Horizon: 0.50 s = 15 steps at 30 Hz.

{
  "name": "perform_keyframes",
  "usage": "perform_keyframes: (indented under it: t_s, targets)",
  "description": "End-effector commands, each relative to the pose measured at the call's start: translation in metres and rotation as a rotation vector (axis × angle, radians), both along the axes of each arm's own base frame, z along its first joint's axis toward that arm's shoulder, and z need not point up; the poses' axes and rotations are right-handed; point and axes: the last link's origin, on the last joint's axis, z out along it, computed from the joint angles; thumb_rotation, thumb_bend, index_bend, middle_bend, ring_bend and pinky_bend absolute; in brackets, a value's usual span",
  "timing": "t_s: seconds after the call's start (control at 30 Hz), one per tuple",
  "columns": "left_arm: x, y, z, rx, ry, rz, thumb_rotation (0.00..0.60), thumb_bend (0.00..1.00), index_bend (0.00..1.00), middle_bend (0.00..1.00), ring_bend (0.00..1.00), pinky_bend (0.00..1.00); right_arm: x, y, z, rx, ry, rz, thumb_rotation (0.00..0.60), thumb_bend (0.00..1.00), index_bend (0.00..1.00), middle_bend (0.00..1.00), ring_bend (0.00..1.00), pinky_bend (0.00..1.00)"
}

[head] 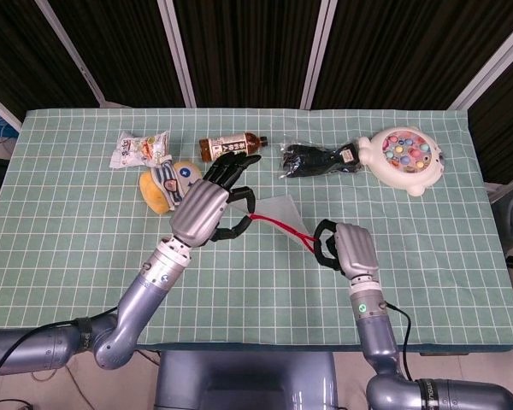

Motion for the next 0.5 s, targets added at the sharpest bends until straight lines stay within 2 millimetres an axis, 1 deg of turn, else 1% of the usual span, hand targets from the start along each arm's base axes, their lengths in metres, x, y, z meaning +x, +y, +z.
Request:
perform_keyframes:
  t_s: [0.03, 0.2, 0.5]
  targets:
    - [-0.003, 0.002, 0.004, 0.007, -0.003, 0.003, 0.600, 0.40, 0.62, 0.08, 0.00, 0.00, -0.008, -0.004, 0.004, -0.016, 0.008, -0.023, 0.600, 0.59, 0.74, 1.00, 1.00, 1.00]
    - [-0.009, 0.005, 0.009, 0.014, 0.002, 0.011, 0.600, 0.40, 0.62, 0.08, 0.00, 0.00, -0.020, -0.011, 0.013, -0.037, 0.023, -0.054, 0.600, 0.60, 0.74, 1.00, 1.00, 1.00]
    - [-0.019, 0.014, 0.016, 0.035, 0.008, 0.033, 0.600, 0.40, 0.62, 0.08, 0.00, 0.00, -0.034, -0.019, 0.029, -0.082, 0.025, -0.089, 0.600, 0.59, 0.74, 1.00, 1.00, 1.00]
